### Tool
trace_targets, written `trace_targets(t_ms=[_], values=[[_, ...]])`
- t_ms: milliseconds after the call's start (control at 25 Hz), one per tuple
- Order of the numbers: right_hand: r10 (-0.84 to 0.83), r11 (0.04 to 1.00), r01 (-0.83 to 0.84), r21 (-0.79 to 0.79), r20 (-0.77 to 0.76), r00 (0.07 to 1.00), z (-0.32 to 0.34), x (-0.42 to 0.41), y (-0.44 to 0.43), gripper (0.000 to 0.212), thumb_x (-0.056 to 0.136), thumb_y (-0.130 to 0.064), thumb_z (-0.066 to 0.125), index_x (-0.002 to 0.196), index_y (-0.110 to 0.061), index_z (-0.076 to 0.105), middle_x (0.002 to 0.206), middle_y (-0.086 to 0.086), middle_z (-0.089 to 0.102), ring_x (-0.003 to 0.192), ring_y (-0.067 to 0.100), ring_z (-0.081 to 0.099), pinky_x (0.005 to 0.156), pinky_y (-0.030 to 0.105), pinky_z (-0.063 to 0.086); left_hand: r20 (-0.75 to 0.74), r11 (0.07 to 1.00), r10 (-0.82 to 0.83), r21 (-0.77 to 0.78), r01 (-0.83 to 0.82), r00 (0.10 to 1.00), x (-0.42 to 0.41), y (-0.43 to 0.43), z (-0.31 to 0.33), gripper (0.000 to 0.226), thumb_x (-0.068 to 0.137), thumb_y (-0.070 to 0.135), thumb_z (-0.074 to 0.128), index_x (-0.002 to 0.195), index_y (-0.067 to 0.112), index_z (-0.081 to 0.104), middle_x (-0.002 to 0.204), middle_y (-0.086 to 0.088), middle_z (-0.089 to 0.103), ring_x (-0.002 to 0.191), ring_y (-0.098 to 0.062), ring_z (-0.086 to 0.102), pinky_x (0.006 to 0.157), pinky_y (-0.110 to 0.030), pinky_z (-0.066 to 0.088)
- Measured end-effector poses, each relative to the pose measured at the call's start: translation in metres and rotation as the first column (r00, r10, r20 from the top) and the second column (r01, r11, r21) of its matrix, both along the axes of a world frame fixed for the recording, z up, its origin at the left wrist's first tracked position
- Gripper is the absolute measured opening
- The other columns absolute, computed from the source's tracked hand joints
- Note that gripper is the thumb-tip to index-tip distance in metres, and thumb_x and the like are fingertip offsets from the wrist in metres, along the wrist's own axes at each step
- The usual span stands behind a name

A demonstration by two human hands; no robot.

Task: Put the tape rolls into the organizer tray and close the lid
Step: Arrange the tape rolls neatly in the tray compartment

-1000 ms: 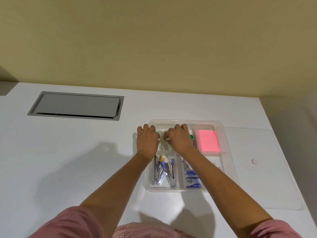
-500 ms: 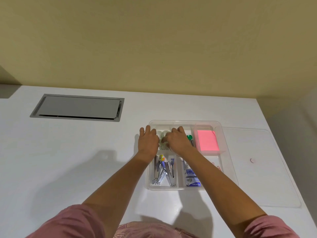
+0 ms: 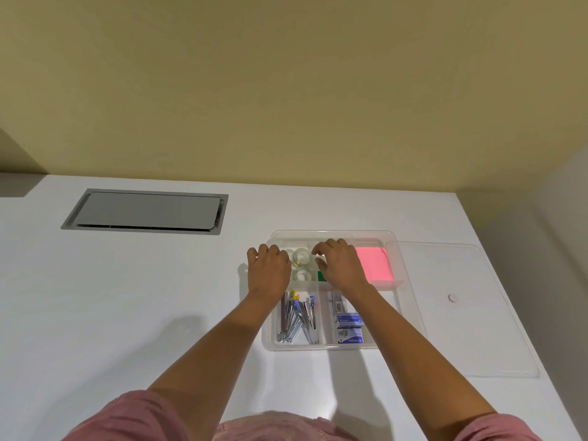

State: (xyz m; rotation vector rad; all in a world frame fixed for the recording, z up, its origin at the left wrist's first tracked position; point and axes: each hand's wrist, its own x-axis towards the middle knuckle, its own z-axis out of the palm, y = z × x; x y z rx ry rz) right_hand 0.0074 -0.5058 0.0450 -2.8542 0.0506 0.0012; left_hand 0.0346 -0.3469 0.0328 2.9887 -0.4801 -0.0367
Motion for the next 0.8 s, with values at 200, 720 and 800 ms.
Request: trace_targets(t_ms=[200, 720, 800], values=[[-0.065, 0.997, 0.066, -0.031, 0.005, 0.998, 0.010, -0.018, 0.004, 0.025, 0.092, -0.017, 0.054, 0.115, -0.019, 0.063, 0.117, 0.001, 0.065, 0.112, 0.024, 0.053, 0.090, 0.034, 0.040, 0.006, 0.999, -0.004, -0.050, 0.004, 1.000, -0.011, 0.010, 0.015, 0.027, 0.098, 0.020, 0.039, 0.111, 0.020, 0.063, 0.116, -0.001, 0.061, 0.109, -0.022, 0.050, 0.095, -0.035, 0.029], [-0.292, 0.955, 0.294, -0.033, 0.059, 0.955, 0.018, -0.078, -0.074, 0.026, 0.093, -0.017, 0.053, 0.118, -0.016, 0.062, 0.117, 0.005, 0.066, 0.106, 0.027, 0.056, 0.085, 0.035, 0.044, -0.142, 0.868, -0.108, -0.496, 0.023, 0.984, -0.041, -0.066, 0.048, 0.024, 0.094, 0.009, 0.049, 0.114, 0.008, 0.061, 0.120, -0.011, 0.060, 0.116, -0.028, 0.049, 0.098, -0.038, 0.041], [-0.326, 0.944, 0.328, -0.029, 0.044, 0.944, 0.016, -0.089, -0.112, 0.028, 0.093, -0.017, 0.052, 0.120, -0.016, 0.060, 0.118, 0.005, 0.066, 0.107, 0.028, 0.055, 0.084, 0.036, 0.044, -0.170, 0.838, -0.119, -0.545, 0.007, 0.978, -0.050, -0.109, 0.047, 0.024, 0.092, 0.007, 0.050, 0.114, 0.006, 0.061, 0.119, -0.013, 0.061, 0.115, -0.030, 0.050, 0.098, -0.040, 0.041]])
